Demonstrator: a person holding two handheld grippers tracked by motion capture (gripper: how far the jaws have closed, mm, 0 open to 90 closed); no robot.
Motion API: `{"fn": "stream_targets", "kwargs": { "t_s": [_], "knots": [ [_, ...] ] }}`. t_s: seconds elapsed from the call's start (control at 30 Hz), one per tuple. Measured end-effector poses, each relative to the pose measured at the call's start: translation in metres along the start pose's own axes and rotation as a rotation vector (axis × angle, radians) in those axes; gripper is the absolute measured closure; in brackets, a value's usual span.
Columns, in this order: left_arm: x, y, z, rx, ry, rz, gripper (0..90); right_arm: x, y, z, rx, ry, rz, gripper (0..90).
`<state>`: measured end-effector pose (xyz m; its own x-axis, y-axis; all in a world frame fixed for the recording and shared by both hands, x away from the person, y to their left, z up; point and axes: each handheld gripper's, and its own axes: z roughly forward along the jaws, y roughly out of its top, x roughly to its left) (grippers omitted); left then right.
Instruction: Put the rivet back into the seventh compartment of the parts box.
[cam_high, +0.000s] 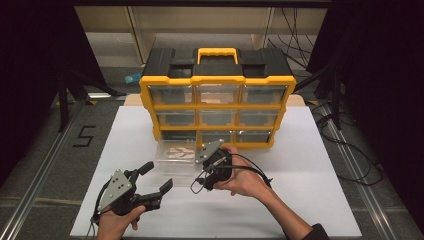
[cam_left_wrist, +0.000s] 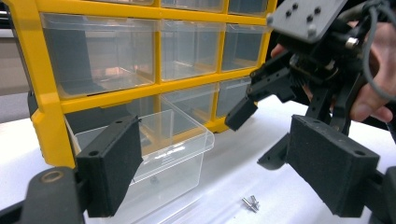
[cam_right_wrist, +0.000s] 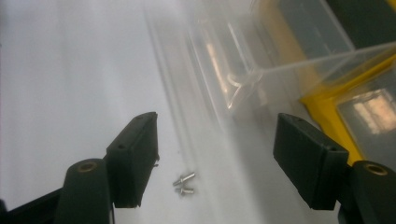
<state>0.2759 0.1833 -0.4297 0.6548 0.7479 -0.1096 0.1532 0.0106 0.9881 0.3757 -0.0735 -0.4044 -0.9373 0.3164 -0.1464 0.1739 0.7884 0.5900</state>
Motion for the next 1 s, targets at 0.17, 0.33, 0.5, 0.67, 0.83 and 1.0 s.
{"fn": "stream_targets", "kwargs": {
  "t_s": [0.17,0.33,0.5,0.67,0.83,1.0],
  "knots": [
    [0.0,0.0,0.0,-0.005,-0.002,0.001,18.0,-0.001,-0.01,0.009,0.048,0.02,0.01,32.3],
    [0.0,0.0,0.0,0.0,0.001,0.001,18.0,-0.003,-0.013,0.016,0.064,0.037,0.011,32.8],
    [0.0,0.0,0.0,-0.002,0.0,-0.002,18.0,-0.003,-0.017,0.023,0.108,0.049,0.032,33.3],
    [0.0,0.0,0.0,-0.002,0.002,-0.002,18.0,-0.003,-0.022,0.03,0.13,0.063,0.046,34.5],
    [0.0,0.0,0.0,-0.002,0.002,-0.003,18.0,-0.004,-0.025,0.036,0.145,0.079,0.059,35.9],
    [0.0,0.0,0.0,-0.002,0.002,-0.003,18.0,-0.005,-0.027,0.042,0.163,0.087,0.086,39.5]
  ]
}}
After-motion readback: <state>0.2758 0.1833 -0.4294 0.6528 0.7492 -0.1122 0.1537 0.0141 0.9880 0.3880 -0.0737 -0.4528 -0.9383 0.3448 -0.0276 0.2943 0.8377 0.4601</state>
